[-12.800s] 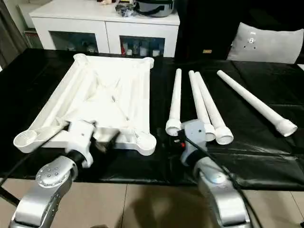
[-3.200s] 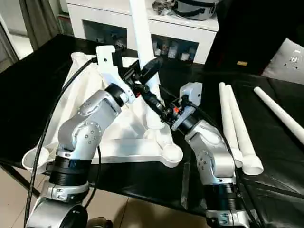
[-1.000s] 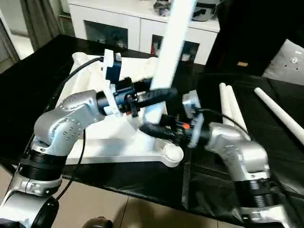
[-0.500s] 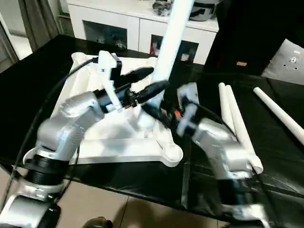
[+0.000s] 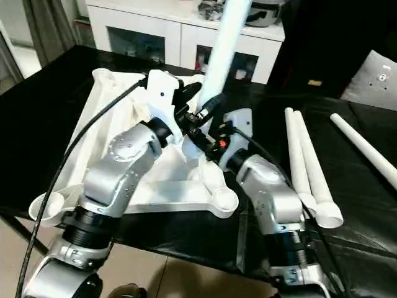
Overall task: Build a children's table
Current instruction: Pick table leg
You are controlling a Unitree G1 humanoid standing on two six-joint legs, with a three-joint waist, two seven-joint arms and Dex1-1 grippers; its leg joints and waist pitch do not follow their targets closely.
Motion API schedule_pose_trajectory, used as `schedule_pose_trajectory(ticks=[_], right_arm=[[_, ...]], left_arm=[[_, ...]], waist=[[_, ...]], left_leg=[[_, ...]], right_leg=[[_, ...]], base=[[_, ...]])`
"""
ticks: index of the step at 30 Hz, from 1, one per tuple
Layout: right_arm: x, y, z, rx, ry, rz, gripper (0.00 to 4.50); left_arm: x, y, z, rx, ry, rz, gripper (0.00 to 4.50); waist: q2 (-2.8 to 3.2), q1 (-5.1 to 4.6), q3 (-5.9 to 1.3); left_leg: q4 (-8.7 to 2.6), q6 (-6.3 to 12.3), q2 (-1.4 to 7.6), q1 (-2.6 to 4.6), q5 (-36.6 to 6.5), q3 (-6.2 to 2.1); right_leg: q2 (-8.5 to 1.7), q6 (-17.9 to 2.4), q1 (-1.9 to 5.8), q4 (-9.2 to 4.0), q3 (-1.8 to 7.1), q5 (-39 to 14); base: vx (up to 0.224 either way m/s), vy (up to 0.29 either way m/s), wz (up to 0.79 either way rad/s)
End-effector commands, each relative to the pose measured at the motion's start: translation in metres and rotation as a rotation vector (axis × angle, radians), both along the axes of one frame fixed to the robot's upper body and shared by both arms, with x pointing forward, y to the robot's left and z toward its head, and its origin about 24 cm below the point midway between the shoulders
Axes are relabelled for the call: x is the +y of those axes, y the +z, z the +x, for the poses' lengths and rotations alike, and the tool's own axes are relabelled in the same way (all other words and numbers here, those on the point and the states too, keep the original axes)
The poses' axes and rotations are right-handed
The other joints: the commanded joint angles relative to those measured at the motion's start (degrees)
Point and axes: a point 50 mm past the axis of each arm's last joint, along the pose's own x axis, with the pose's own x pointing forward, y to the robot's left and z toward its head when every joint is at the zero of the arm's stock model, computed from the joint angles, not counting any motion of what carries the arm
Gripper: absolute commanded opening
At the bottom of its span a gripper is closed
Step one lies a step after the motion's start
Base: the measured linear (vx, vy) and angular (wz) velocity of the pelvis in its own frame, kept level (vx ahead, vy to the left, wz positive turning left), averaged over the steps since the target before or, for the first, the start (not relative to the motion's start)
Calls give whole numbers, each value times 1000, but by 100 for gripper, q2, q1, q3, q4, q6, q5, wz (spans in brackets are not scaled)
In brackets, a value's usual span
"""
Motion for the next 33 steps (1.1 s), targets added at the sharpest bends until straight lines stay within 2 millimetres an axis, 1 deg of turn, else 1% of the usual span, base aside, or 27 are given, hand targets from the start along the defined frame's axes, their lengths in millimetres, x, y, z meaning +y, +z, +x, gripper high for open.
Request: schedule_pose_trajectory(ticks=[1,2,5,7,10,11,12,13,14,17,18,19,20,22,23,24,25,26,28,29,30,31,32,33], right_arm=[[-3,4,2,-27,-21,-14,190],[-3,4,2,-27,-22,-13,190],[-2,3,2,-27,-25,-11,190],[-1,4,3,-28,-28,-12,190],[-1,4,4,-30,-32,-18,190],[-2,2,6,-26,-47,-35,190],[-2,1,6,-25,-52,-43,190],[-3,0,7,-21,-62,-47,190],[-3,0,7,-18,-67,-48,190],[-3,0,8,-12,-54,-17,190],[-2,2,7,-23,-46,-15,246],[-2,2,7,-23,-46,-15,260],[-2,4,5,-33,-9,-7,260],[-2,7,2,-42,27,12,268],[-2,7,2,-42,27,12,281],[-5,12,-1,-52,59,58,295],[-5,12,-1,-52,59,58,304],[-10,16,-3,-58,74,92,304],[-19,21,-3,-61,76,123,313],[-20,21,-3,-60,77,128,339],[-31,26,-4,-54,85,167,345],[-36,27,-5,-39,101,174,345],[-43,28,-6,-25,115,178,365],[-45,29,-7,-17,123,178,365]], left_arm=[[-1,4,2,-15,19,7,271],[-2,4,2,-14,18,7,251],[-3,3,1,-14,10,11,238],[-4,2,1,-14,8,10,238],[-4,2,1,-15,13,7,204],[-3,2,1,-13,20,5,198],[-3,2,1,-12,22,4,198],[-2,2,1,-9,24,1,195],[-2,2,2,-7,24,0,189],[0,2,3,7,33,-21,187],[1,2,3,7,33,-21,186],[1,2,3,7,33,-21,185],[1,3,4,11,31,-29,185],[2,4,5,21,32,-51,185],[2,4,5,21,32,-51,185],[6,6,8,39,43,-89,185],[6,6,8,39,43,-89,185],[9,7,10,66,42,-124,185],[12,7,11,89,25,-148,185],[12,7,12,92,22,-151,184],[16,7,13,120,-8,-180,184],[18,8,13,136,-29,-196,184],[20,7,13,157,-59,-210,184],[21,7,13,167,-74,-216,184]], waist=[[43,-25,-411],[42,-22,-407],[46,-26,-408],[32,-27,-406],[37,-31,-402],[17,-31,-403],[8,-27,-403],[22,-26,-402],[16,-33,-399],[28,-36,-402],[27,-38,-398],[30,-26,-403],[41,-18,-408],[35,-22,-404],[29,-24,-401],[42,-20,-402],[32,-15,-401],[15,-16,-400],[23,-2,-400],[18,-4,-398],[17,-1,-401],[12,0,-403],[10,19,-400],[4,17,-394]], left_leg=[[-422,-184,351,234,-1006,-145],[-422,-186,347,232,-1010,-144],[-427,-187,350,237,-1051,-146],[-421,-171,350,234,-1018,-140],[-429,-163,351,233,-1051,-146],[-426,-159,352,232,-1051,-142],[-423,-153,350,232,-1032,-139],[-424,-149,347,233,-1013,-139],[-425,-154,345,234,-1031,-137],[-427,-156,352,235,-1061,-141],[-430,-154,352,231,-1062,-141],[-425,-145,356,237,-1034,-141],[-422,-136,354,236,-1013,-142],[-423,-128,351,229,-1016,-142],[-423,-114,348,228,-1042,-136],[-425,-104,352,227,-1035,-146],[-418,-88,350,238,-1080,-138],[-421,-76,351,230,-1076,-139],[-419,-52,355,239,-1057,-142],[-419,-45,349,233,-1040,-141],[-408,-16,339,232,-985,-135],[-403,5,332,233,-955,-130],[-397,22,335,232,-906,-129],[-395,29,326,230,-905,-121]], right_leg=[[-456,-1047,153,-415,161,638],[-458,-1048,152,-416,163,654],[-460,-1053,148,-419,161,618],[-460,-1062,153,-418,165,669],[-461,-1053,151,-420,162,608],[-460,-1051,151,-424,165,603],[-464,-1052,152,-424,166,607],[-465,-1055,146,-424,165,585],[-461,-1061,145,-430,164,540],[-466,-1073,142,-425,165,518],[-465,-1071,144,-430,166,534],[-464,-1064,142,-422,168,584],[-463,-1066,148,-414,165,657],[-461,-1067,154,-415,164,706],[-462,-1073,155,-418,167,699],[-468,-1068,155,-420,165,683],[-473,-1097,158,-426,169,663],[-469,-1113,163,-424,166,643],[-464,-1134,156,-419,162,624],[-462,-1134,160,-421,161,633],[-467,-1147,163,-417,160,629],[-459,-1168,167,-418,160,644],[-462,-1185,166,-422,160,639],[-456,-1200,167,-425,162,620]], base=[[0,0,0],[0,0,0],[0,0,0],[0,0,0],[0,0,0],[0,0,0],[0,0,0],[0,0,0],[0,0,0],[0,0,0],[0,0,0],[0,0,0],[0,0,0],[0,0,0],[0,0,0],[0,0,0],[0,0,0],[0,0,0],[0,0,0],[0,0,0],[0,0,0],[0,0,0],[0,0,0],[0,0,0]])
